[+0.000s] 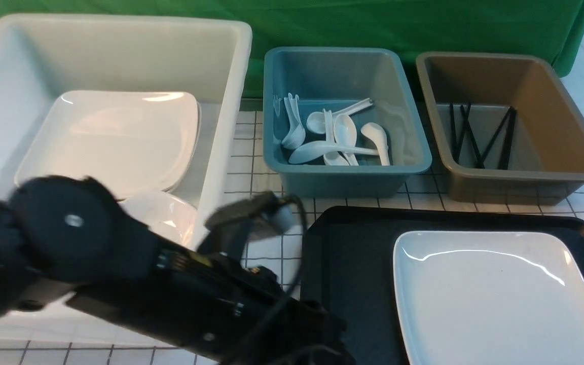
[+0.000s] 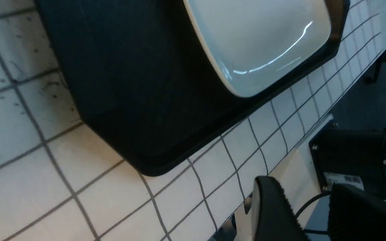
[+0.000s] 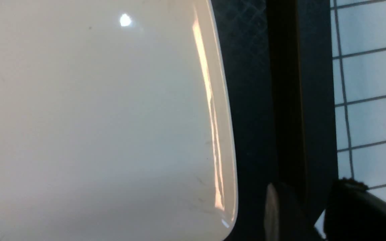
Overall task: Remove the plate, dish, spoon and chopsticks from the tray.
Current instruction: Use the left arm to grab a plate from the dinner plate
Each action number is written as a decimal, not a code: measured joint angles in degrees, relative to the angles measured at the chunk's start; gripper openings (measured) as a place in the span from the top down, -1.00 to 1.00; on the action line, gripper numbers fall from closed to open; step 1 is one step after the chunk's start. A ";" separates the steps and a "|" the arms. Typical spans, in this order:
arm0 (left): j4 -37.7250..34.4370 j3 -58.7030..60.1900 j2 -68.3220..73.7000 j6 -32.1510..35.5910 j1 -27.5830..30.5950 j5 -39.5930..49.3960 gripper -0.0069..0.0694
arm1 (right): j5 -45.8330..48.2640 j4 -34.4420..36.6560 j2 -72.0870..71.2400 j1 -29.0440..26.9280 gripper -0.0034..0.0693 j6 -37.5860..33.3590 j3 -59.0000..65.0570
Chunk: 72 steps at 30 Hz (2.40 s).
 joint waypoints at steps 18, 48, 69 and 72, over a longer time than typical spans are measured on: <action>4.54 -23.35 34.96 -1.62 -7.70 1.18 -0.37 | -3.48 0.11 -1.46 0.00 0.20 -0.36 3.99; 2.41 -24.93 37.88 2.07 -7.70 -12.85 0.28 | -7.66 1.22 -1.46 0.00 0.20 -0.36 7.13; 7.72 -24.19 18.98 3.53 -2.83 -5.49 0.78 | -7.66 1.23 -1.46 0.00 0.20 -0.60 7.21; 8.38 -24.17 15.12 3.53 -1.65 -4.08 0.77 | -7.66 1.23 -1.46 0.00 0.20 -0.60 7.21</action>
